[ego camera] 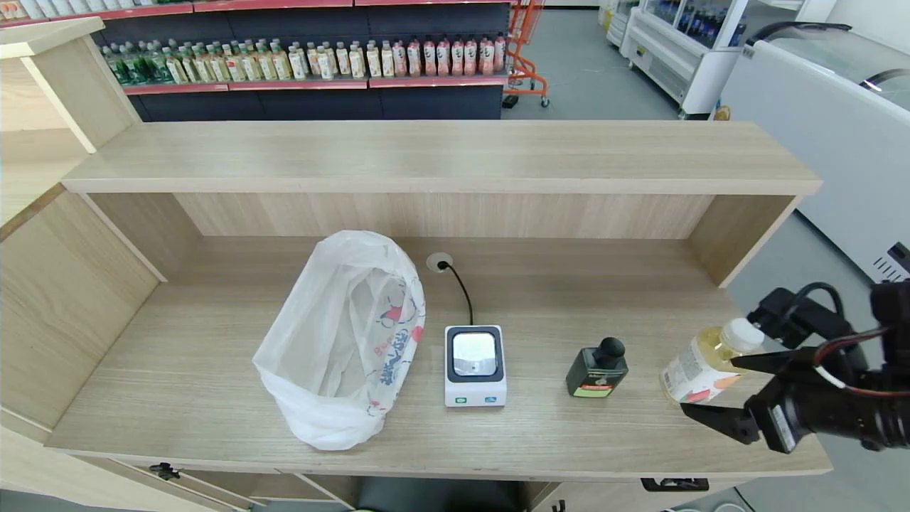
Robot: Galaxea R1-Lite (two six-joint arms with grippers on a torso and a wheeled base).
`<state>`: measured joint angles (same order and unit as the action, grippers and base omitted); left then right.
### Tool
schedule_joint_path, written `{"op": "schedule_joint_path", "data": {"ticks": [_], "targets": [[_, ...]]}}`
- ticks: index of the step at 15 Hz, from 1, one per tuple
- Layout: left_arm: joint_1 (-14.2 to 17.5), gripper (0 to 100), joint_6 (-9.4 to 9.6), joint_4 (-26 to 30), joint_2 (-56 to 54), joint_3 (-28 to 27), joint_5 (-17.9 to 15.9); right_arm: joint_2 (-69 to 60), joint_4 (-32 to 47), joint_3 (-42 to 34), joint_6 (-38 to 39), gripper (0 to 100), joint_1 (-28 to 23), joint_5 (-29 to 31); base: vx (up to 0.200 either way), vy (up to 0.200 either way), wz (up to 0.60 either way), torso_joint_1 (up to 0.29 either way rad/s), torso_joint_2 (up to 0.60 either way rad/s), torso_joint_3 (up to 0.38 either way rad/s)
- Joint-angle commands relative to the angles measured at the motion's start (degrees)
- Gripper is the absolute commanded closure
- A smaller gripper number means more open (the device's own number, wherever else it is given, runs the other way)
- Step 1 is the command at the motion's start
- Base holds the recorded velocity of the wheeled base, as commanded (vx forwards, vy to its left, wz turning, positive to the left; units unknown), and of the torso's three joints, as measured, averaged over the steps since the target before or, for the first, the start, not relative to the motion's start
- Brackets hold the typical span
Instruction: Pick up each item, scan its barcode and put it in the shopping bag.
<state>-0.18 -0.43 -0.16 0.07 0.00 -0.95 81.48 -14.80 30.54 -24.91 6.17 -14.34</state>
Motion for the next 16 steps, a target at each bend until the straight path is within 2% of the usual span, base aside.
{"op": "schedule_joint_path", "data": {"ticks": [1,5,7,10,16], "targets": [[0.0,0,-0.01,0.0,0.0,0.0,0.1,12.9,-7.2,0.5,-4.5,0,1.6,-0.3,0.000,0.000,0.00,0.000,0.00,0.000],[0.0,0,-0.01,0.0,0.0,0.0,0.0,18.7,-10.9,2.2,-4.6,0,7.1,-0.5,0.000,0.000,0.00,0.000,0.00,0.000],[0.0,0,-0.01,0.0,0.0,0.0,0.1,22.8,-15.8,3.6,-4.7,0,8.8,-0.5,0.000,0.000,0.00,0.000,0.00,0.000],[0.0,0,-0.01,0.0,0.0,0.0,0.1,27.4,-22.3,4.5,-7.0,0,9.9,0.0,0.000,0.000,0.00,0.000,0.00,0.000],[0.0,0,-0.01,0.0,0.0,0.0,0.0,33.6,-26.8,8.1,-8.5,0,12.3,-0.3,0.000,0.000,0.00,0.000,0.00,0.000]]}}
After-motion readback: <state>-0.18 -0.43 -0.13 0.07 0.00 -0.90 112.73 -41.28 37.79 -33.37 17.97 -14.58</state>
